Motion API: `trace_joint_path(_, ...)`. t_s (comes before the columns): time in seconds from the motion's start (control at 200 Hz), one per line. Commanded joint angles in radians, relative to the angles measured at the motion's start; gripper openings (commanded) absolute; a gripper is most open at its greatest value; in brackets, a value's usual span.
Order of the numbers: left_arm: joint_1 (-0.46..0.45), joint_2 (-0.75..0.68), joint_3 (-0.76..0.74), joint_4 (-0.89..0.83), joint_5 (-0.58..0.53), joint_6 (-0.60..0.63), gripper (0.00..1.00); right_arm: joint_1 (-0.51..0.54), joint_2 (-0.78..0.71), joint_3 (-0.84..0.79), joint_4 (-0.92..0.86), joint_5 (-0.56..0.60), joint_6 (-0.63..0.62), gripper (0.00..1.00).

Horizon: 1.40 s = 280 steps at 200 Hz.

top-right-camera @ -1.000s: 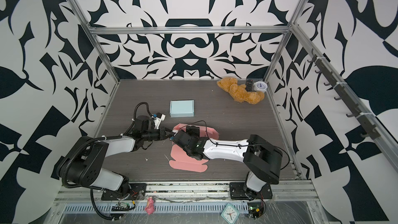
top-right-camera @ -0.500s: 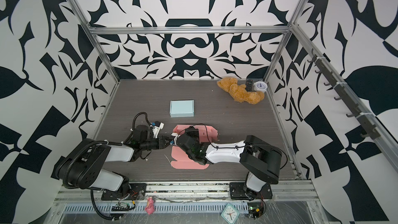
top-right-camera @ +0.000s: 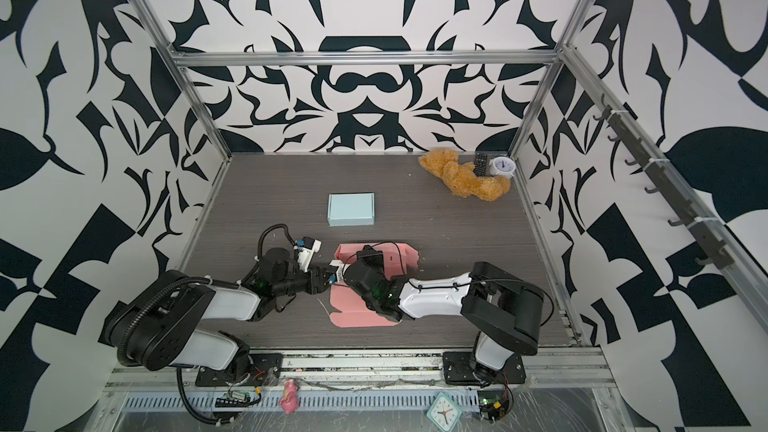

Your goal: Fold the paper box

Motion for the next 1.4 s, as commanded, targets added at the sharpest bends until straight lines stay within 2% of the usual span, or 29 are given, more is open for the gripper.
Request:
trace_joint_path(0.0,-0.012,0.009,0.006,0.068,-0.037,0.050,0.54,0.007,-0.028,-0.010,0.016,-0.025,0.007,0.00)
trace_joint_path(0.29,-0.065,0.049,0.025,0.147,-0.125,0.117,0.53,0.010,-0.037,-0.006,0.002,-0.039,0.017,0.00)
trace_joint_path(0.505,-0.087,0.047,-0.015,0.267,-0.187,0.139,0.49,0.011,-0.039,0.001,-0.021,-0.051,0.030,0.00)
trace_joint_path(0.885,-0.150,0.098,-0.025,0.356,-0.351,0.192,0.40,0.018,-0.071,0.004,-0.053,-0.074,0.061,0.00)
trace_joint_path(1.08,-0.174,0.101,-0.023,0.381,-0.419,0.231,0.39,0.024,-0.071,0.007,-0.063,-0.084,0.074,0.00)
trace_joint_path(1.395,-0.220,0.100,-0.018,0.380,-0.529,0.292,0.25,0.044,-0.081,0.019,-0.100,-0.097,0.114,0.04)
